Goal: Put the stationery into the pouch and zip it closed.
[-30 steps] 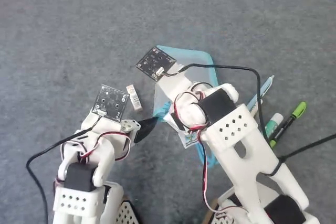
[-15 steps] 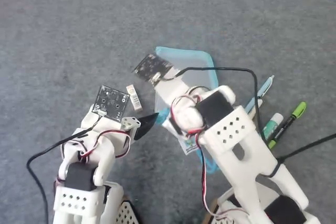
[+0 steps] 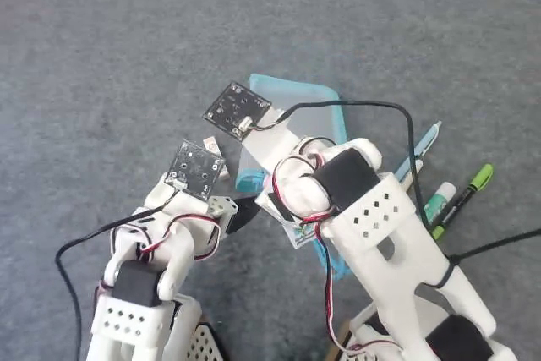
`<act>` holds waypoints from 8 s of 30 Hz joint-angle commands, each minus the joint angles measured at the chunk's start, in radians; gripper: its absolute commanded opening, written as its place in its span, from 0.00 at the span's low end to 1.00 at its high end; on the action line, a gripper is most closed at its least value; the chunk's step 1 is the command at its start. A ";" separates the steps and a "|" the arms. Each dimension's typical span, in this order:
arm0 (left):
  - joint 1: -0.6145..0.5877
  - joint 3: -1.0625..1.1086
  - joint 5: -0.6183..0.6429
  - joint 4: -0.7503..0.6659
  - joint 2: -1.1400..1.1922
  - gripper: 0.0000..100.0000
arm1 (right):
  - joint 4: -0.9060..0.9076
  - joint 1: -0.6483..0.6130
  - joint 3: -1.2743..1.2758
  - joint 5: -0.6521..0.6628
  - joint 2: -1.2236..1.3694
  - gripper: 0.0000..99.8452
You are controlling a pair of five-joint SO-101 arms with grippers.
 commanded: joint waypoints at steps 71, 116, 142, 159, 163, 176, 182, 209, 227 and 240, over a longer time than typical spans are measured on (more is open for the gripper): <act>-0.057 -0.015 0.020 -0.080 0.003 0.21 | 0.183 0.031 -0.055 0.189 -0.053 0.01; -0.052 0.019 0.095 -0.115 0.009 0.01 | -0.042 0.182 0.140 0.180 -0.061 0.32; -0.052 0.019 0.094 -0.115 0.009 0.01 | -0.417 0.087 0.184 0.147 0.114 0.32; -0.060 0.019 0.094 -0.117 0.009 0.01 | -0.499 0.156 0.187 0.146 0.180 0.01; -0.060 0.019 0.094 -0.115 0.009 0.10 | -0.447 0.154 0.184 0.150 0.179 0.01; -0.061 0.018 0.092 -0.114 0.003 0.25 | -0.274 0.157 0.192 0.253 0.018 0.01; -0.078 -0.059 0.092 -0.017 0.002 0.25 | -0.331 0.157 0.301 0.253 0.013 0.01; -0.195 -0.134 0.092 0.014 0.000 0.36 | -0.378 0.254 0.192 0.245 0.262 0.01; -0.196 -0.053 0.091 -0.098 0.000 0.36 | -0.102 0.099 0.123 0.255 0.088 0.01; -0.187 0.030 0.091 -0.196 0.000 0.36 | -0.024 0.024 0.115 0.336 0.081 0.01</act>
